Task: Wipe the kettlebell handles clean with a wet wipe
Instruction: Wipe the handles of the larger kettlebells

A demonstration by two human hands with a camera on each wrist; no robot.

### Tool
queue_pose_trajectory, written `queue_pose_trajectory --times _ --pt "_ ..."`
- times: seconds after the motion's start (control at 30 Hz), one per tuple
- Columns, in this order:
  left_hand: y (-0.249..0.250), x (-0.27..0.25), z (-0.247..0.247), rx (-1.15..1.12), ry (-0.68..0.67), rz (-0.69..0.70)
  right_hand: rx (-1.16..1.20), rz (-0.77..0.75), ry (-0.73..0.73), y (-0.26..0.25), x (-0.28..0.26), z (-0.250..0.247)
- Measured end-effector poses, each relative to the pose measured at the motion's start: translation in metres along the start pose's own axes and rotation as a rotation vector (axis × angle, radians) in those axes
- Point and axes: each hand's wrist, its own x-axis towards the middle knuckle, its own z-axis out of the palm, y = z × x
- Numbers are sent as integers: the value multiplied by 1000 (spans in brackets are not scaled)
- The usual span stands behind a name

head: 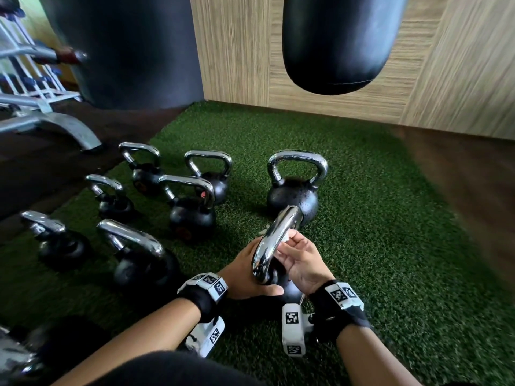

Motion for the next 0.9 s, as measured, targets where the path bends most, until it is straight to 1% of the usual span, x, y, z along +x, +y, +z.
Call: queue_pose_trajectory --times 0.07,0.1,0.17,0.27,0.3,0.4,0.43,0.53,0.6,0.67,0.73,0.83,0.9 --pt "3 4 1 20 5 107 -36 -30 9 1 1 0" --pt "3 5 1 21 9 125 -64 -55 16 2 3 -1" --pt "0 5 2 31 27 134 -123 -136 96 2 9 -1" --pt "-4 -2 2 22 27 -16 -234 -248 244 -4 19 -4" --pt "-3 -2 1 27 8 -26 -288 -280 277 -5 20 -4" --pt "4 1 0 64 -19 105 -496 -349 381 -5 19 -7" --pt "5 1 0 43 -10 120 -567 -365 431 -4 20 -8" --pt "5 2 0 44 5 113 -848 -450 628 -13 25 -11" --pt "4 2 2 55 9 98 -1017 -494 684 -19 28 -10" --pt "3 0 1 43 14 51 -1102 -491 716 -22 30 -9" --pt "2 -2 1 29 16 -13 -1143 -449 744 -21 32 -9" --pt "-1 1 1 49 -5 73 -1167 -326 782 -19 37 -11" --pt "0 2 2 33 -14 78 -1185 -264 820 -20 40 -11"
